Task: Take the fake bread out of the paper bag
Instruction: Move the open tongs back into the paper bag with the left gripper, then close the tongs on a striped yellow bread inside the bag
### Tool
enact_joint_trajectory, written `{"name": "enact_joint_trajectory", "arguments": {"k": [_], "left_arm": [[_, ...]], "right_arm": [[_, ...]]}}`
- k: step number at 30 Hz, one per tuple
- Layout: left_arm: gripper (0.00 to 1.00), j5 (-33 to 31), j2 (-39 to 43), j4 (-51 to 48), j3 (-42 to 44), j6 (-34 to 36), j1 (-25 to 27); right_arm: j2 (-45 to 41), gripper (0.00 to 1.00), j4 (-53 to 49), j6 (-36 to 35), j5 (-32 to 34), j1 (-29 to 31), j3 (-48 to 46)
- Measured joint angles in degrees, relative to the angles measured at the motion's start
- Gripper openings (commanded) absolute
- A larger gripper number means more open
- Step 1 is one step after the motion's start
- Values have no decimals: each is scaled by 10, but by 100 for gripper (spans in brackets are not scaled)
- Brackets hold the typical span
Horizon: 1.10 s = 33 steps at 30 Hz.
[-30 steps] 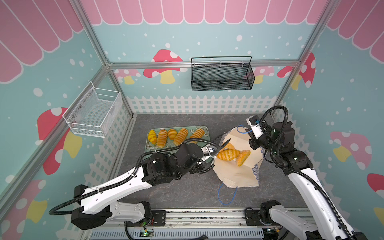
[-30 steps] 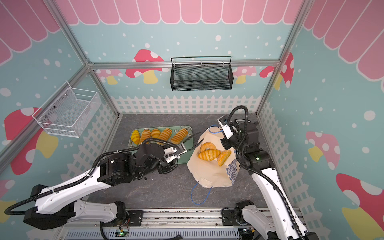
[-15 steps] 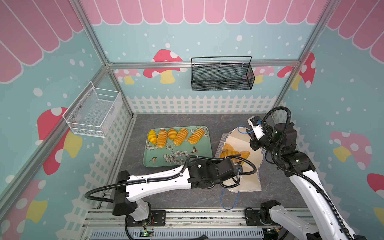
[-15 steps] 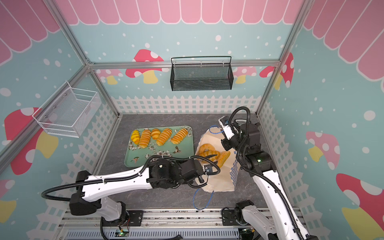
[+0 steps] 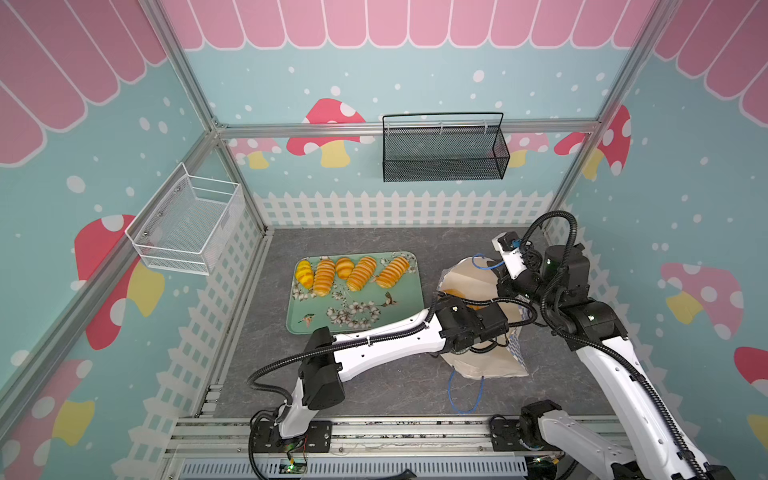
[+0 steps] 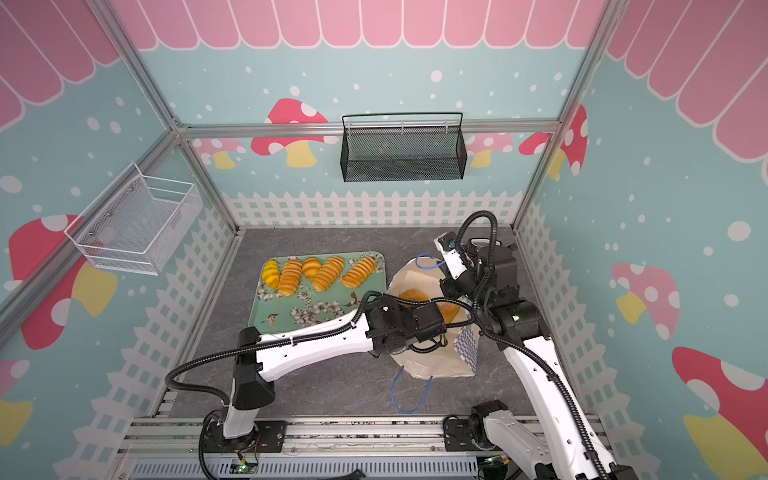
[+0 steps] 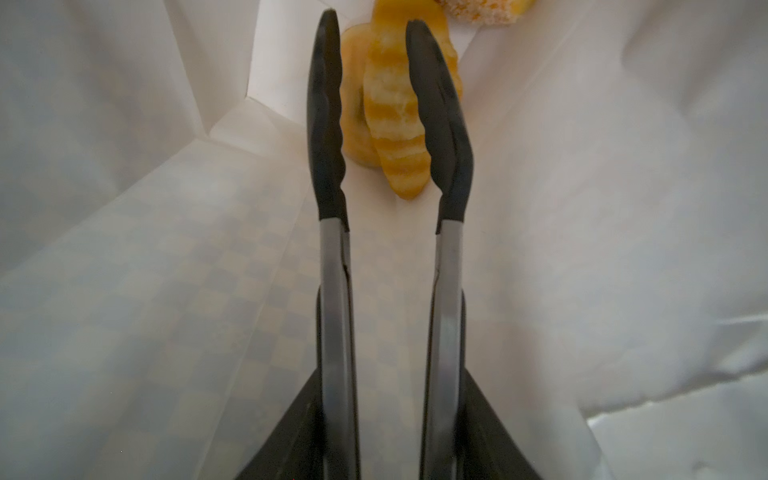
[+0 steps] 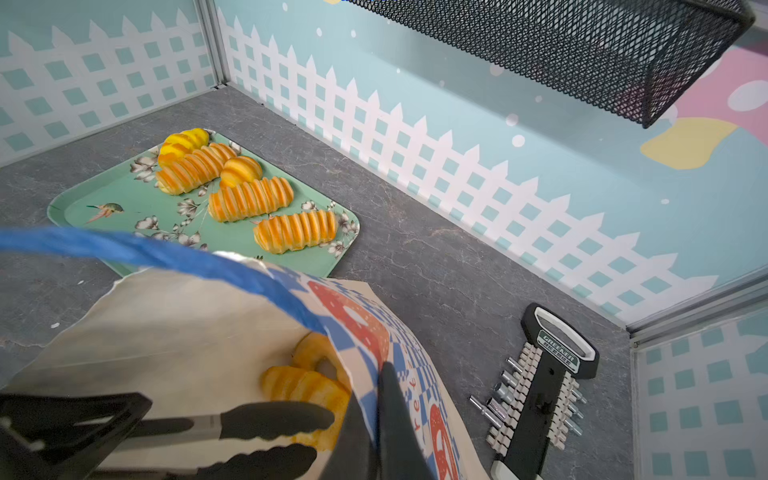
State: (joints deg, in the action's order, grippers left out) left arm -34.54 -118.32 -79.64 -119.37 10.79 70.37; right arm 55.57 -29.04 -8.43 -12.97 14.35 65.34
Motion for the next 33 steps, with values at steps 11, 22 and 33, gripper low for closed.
{"name": "enact_joint_trajectory", "arguments": {"k": [11, 22, 33], "left_arm": [[45, -8, -38, -46, -46, -18, -16], [46, 4, -38, -6, 6, -23, -28], [48, 40, -37, 7, 11, -23, -30]], "right_arm": [[2, 0, -12, 13, -7, 0, 9], [15, 0, -18, 31, -7, -1, 18], [17, 0, -14, 41, -9, -1, 19]]}}
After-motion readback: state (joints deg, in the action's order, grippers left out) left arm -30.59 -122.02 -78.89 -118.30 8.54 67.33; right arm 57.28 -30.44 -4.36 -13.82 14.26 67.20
